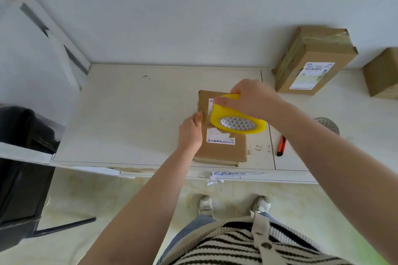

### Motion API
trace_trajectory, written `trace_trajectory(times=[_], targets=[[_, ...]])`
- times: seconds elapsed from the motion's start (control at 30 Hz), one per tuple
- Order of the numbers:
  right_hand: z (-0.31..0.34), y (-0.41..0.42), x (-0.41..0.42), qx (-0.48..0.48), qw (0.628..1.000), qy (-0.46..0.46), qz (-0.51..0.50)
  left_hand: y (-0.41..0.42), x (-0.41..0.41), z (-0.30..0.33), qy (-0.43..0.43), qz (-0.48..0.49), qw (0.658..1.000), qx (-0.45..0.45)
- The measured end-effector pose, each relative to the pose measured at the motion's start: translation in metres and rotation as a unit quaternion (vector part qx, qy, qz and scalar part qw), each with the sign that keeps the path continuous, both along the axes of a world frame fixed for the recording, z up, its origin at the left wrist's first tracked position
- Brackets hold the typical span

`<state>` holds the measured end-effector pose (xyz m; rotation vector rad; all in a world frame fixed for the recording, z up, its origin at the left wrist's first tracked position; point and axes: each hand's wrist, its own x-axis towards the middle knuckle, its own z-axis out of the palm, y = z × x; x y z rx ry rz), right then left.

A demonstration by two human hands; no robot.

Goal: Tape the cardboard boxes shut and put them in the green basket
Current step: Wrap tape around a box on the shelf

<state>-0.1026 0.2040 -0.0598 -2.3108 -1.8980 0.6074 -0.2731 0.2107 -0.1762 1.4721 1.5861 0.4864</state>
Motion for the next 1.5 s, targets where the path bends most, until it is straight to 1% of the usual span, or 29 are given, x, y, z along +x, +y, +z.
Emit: trace_trajectory(times=[0.07, 0.1, 0.27, 0.33, 0.4, 0.43, 0.57, 0.7, 0.83, 0.93, 1.0, 1.03, 1.07, 1.13, 1.17, 1.23, 1.3, 1.4, 1.5], targets=[[-0.001, 0.003, -0.004, 0.005, 0.998, -0.061, 0.011, -0.003, -0.002, -0.007, 0.001, 0.005, 1.000, -0.024], [0.000, 0.005, -0.003, 0.001, 0.998, -0.068, 0.012, -0.003, -0.002, -0.008, 0.001, 0.004, 1.000, -0.018], [0.005, 0.007, 0.007, -0.027, 0.997, -0.049, 0.045, -0.003, -0.001, -0.006, 0.003, 0.001, 1.000, -0.004], [0.005, 0.001, 0.022, -0.040, 0.994, -0.090, 0.044, -0.002, -0.002, -0.005, -0.006, -0.003, 1.000, -0.007], [0.001, -0.004, 0.038, -0.074, 0.986, -0.141, 0.044, -0.003, 0.000, -0.005, -0.013, -0.008, 1.000, -0.005], [-0.005, -0.006, 0.046, -0.092, 0.984, -0.148, 0.037, -0.003, 0.001, -0.006, -0.015, -0.008, 1.000, -0.002], [-0.039, -0.010, 0.065, -0.130, 0.986, -0.105, -0.010, -0.002, 0.001, -0.010, -0.012, -0.018, 1.000, -0.001], [-0.072, -0.015, 0.074, -0.167, 0.984, -0.027, -0.055, -0.002, 0.000, -0.008, -0.002, -0.034, 0.999, -0.002], [-0.089, -0.015, 0.078, -0.184, 0.980, 0.031, -0.070, -0.001, -0.002, -0.011, 0.022, -0.045, 0.999, -0.003], [-0.092, -0.012, 0.081, -0.191, 0.978, 0.053, -0.070, -0.001, 0.002, -0.004, 0.053, -0.061, 0.997, -0.005], [-0.094, -0.011, 0.082, -0.193, 0.977, 0.054, -0.068, 0.002, 0.010, 0.003, 0.130, -0.082, 0.988, 0.016], [-0.094, -0.011, 0.082, -0.194, 0.977, 0.054, -0.067, 0.003, 0.016, 0.007, 0.171, -0.093, 0.980, 0.052], [-0.095, -0.011, 0.082, -0.196, 0.977, 0.055, -0.069, 0.002, 0.024, 0.012, 0.194, -0.107, 0.969, 0.106], [-0.093, -0.012, 0.081, -0.196, 0.976, 0.054, -0.072, 0.000, 0.043, 0.018, 0.213, -0.155, 0.942, 0.209], [-0.093, -0.012, 0.080, -0.197, 0.976, 0.052, -0.072, -0.003, 0.051, 0.018, 0.228, -0.181, 0.929, 0.228], [-0.092, -0.013, 0.078, -0.196, 0.977, 0.046, -0.072, -0.007, 0.062, 0.010, 0.281, -0.217, 0.909, 0.218], [-0.091, -0.014, 0.076, -0.191, 0.978, 0.035, -0.074, -0.009, 0.062, 0.000, 0.330, -0.224, 0.892, 0.214], [-0.093, -0.018, 0.074, -0.181, 0.980, 0.027, -0.073, -0.008, 0.060, -0.005, 0.328, -0.220, 0.892, 0.219], [-0.098, -0.025, 0.077, -0.151, 0.987, 0.025, -0.051, -0.007, 0.058, -0.007, 0.318, -0.225, 0.891, 0.232]])
